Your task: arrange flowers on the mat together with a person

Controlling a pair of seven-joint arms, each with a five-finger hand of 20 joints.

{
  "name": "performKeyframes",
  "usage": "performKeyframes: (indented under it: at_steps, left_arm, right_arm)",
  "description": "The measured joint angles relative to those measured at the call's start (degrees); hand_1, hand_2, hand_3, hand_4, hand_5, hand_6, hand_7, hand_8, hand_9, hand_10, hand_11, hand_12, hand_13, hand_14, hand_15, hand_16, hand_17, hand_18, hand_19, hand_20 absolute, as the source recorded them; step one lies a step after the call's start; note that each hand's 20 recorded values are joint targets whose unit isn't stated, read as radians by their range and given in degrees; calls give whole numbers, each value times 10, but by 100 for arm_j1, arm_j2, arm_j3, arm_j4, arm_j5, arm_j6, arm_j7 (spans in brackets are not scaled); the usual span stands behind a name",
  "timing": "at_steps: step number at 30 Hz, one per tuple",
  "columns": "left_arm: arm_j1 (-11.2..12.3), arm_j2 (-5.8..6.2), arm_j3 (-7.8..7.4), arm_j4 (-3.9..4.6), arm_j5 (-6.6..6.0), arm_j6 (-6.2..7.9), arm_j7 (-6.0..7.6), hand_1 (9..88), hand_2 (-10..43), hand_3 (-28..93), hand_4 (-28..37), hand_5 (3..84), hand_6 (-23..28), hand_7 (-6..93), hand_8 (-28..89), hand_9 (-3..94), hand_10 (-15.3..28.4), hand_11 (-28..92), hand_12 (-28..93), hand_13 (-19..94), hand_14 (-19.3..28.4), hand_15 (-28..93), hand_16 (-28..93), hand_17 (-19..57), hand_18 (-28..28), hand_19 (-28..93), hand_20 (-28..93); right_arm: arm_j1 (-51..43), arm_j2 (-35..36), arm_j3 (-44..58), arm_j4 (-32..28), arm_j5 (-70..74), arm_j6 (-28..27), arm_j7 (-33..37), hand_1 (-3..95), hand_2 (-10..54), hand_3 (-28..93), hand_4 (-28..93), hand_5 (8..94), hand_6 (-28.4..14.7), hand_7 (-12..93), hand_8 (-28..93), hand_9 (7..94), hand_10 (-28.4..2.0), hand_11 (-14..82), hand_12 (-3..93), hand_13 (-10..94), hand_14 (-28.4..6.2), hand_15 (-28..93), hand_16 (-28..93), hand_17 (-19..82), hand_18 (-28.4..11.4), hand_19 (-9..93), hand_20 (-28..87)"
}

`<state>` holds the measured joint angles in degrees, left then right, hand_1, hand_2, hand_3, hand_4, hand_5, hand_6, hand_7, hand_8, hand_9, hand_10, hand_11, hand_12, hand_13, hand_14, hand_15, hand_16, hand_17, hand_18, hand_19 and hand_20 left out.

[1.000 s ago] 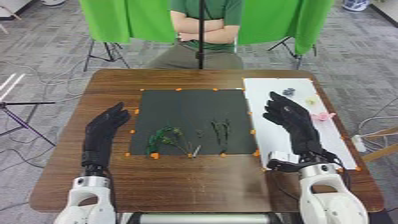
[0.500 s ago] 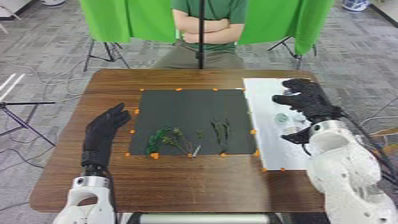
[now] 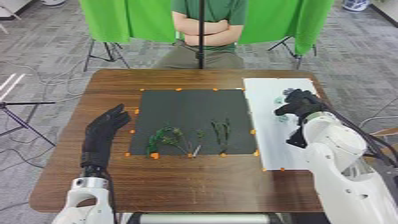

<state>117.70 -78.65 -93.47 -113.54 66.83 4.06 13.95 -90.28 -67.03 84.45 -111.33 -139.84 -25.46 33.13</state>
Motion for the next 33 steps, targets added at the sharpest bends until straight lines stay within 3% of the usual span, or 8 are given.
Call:
performKeyframes:
  at_steps: [12,18,20,24,28,33]
  left_arm:
    - [-1,-3,4,0,0,-1,-5,248,3,680,-213,481,44,135,-56,446,137,176,130,357,180,186,17,62,122,85,173]
    - [-1,-3,2,2,0,-4,-10,249,5,677,-210,480,45,133,-56,443,138,176,129,354,179,185,17,62,122,85,173]
    - [-1,-5,0,3,0,-4,-12,250,4,678,-209,480,45,132,-56,442,137,176,128,353,179,184,16,62,122,84,172]
    - [-1,-5,0,7,-2,-2,-12,251,5,678,-209,479,45,133,-56,441,136,177,128,350,178,179,14,62,121,83,172]
    - [-2,-5,3,10,-8,5,2,253,4,679,-208,479,45,134,-56,439,136,179,126,347,177,175,13,63,121,81,172]
    - [8,-3,-33,10,-12,13,10,254,6,678,-209,478,45,135,-57,438,135,180,125,348,177,175,14,64,120,80,172]
  right_arm:
    - [81,-40,-240,481,-322,-27,-93,394,-95,668,-179,537,8,109,-71,706,-146,148,203,826,-78,353,276,477,-157,775,404]
    - [23,-51,-427,667,-1035,78,-120,465,-95,682,-213,621,35,147,-91,759,-124,164,214,866,-54,374,301,505,-141,810,404]
    - [-26,-57,-458,709,-1081,298,-163,504,-95,654,-231,650,43,161,-99,785,-105,135,274,875,-43,396,319,508,-142,833,414]
    - [-159,-69,-560,838,-1241,1095,-321,610,-95,574,-233,754,51,182,30,878,-78,74,401,906,-17,474,358,527,-145,895,446]
    - [-284,-90,-658,954,-1373,1757,-435,626,-95,607,-248,820,45,195,82,919,-70,78,434,927,-7,509,378,559,-142,925,461]
    - [-362,-95,-685,954,-1331,2046,-481,628,-95,618,-230,835,37,196,92,926,-69,85,441,931,-2,528,390,569,-140,931,475]
